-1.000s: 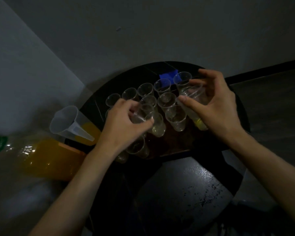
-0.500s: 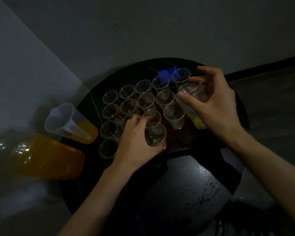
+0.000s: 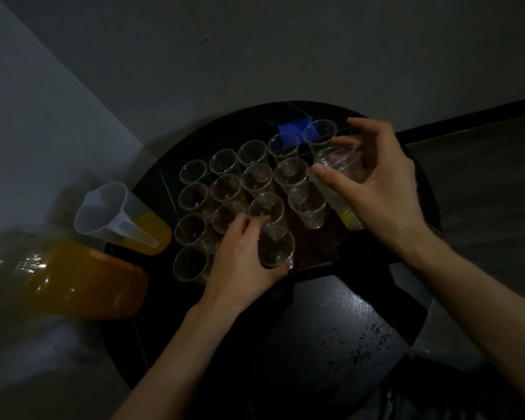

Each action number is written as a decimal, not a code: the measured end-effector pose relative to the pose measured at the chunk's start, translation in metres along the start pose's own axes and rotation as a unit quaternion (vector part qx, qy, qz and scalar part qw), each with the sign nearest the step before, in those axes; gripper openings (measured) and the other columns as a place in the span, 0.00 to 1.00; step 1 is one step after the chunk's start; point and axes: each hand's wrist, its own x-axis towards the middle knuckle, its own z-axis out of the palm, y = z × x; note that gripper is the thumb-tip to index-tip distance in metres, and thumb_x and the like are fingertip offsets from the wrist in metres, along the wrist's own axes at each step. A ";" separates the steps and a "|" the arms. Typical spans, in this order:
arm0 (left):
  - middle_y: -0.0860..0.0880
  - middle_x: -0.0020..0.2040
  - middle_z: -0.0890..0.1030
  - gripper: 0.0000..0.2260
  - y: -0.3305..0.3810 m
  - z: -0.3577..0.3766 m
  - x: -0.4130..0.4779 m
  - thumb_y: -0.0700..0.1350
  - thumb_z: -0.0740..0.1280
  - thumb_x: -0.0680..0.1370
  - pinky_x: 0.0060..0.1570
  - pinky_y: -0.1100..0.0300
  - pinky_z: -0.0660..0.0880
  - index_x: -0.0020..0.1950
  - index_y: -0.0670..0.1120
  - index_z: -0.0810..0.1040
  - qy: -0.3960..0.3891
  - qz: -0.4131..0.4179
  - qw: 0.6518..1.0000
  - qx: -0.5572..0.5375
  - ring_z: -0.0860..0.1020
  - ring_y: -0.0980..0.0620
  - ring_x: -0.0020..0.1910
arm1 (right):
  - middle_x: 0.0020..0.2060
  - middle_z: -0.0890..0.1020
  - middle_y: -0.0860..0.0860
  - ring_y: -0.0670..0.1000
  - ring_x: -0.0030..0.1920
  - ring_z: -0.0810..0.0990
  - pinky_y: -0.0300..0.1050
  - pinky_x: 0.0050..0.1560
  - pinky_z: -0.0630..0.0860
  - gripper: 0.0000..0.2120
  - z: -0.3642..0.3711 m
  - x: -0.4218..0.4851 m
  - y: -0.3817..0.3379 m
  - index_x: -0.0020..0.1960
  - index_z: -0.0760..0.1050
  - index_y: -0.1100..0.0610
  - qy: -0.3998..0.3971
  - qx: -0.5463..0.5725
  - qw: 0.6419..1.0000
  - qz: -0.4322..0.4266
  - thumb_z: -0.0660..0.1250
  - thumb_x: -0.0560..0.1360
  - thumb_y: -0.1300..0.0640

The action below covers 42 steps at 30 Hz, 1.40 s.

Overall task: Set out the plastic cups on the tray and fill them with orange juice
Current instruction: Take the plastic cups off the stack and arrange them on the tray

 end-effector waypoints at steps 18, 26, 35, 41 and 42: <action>0.56 0.62 0.70 0.32 -0.003 -0.004 0.000 0.64 0.77 0.67 0.58 0.69 0.69 0.66 0.51 0.77 0.027 0.018 0.999 0.000 0.71 0.58 0.62 | 0.63 0.78 0.45 0.41 0.62 0.78 0.48 0.62 0.77 0.38 0.006 -0.002 0.000 0.73 0.64 0.52 -0.020 -0.002 1.000 -0.009 0.76 0.69 0.44; 0.53 0.53 0.79 0.18 0.049 -0.035 0.020 0.64 0.64 0.76 0.48 0.69 0.75 0.55 0.53 0.81 0.064 -0.014 0.961 -0.267 0.79 0.58 0.52 | 0.65 0.73 0.44 0.36 0.58 0.77 0.31 0.57 0.75 0.44 0.010 -0.008 -0.006 0.73 0.62 0.49 -0.079 -0.005 0.995 -0.054 0.77 0.63 0.41; 0.53 0.45 0.84 0.19 0.069 -0.040 0.037 0.65 0.73 0.70 0.46 0.53 0.83 0.51 0.53 0.81 -0.020 -0.074 0.975 -0.206 0.82 0.59 0.43 | 0.56 0.75 0.39 0.35 0.59 0.77 0.29 0.56 0.74 0.41 0.005 -0.018 -0.002 0.68 0.61 0.48 -0.133 0.023 0.989 -0.054 0.79 0.62 0.47; 0.52 0.47 0.83 0.25 0.073 -0.034 0.039 0.71 0.69 0.65 0.48 0.48 0.82 0.49 0.52 0.81 -0.001 -0.070 0.977 -0.200 0.82 0.55 0.46 | 0.59 0.74 0.40 0.38 0.61 0.76 0.33 0.60 0.75 0.40 -0.004 -0.017 0.000 0.69 0.60 0.46 -0.152 0.028 0.986 -0.055 0.77 0.63 0.43; 0.51 0.47 0.82 0.25 0.073 -0.033 0.039 0.71 0.69 0.65 0.47 0.48 0.82 0.48 0.52 0.81 0.000 -0.067 0.978 -0.199 0.82 0.54 0.45 | 0.60 0.74 0.40 0.37 0.61 0.75 0.32 0.60 0.74 0.40 -0.005 -0.017 0.001 0.69 0.60 0.45 -0.154 0.029 0.986 -0.054 0.77 0.64 0.43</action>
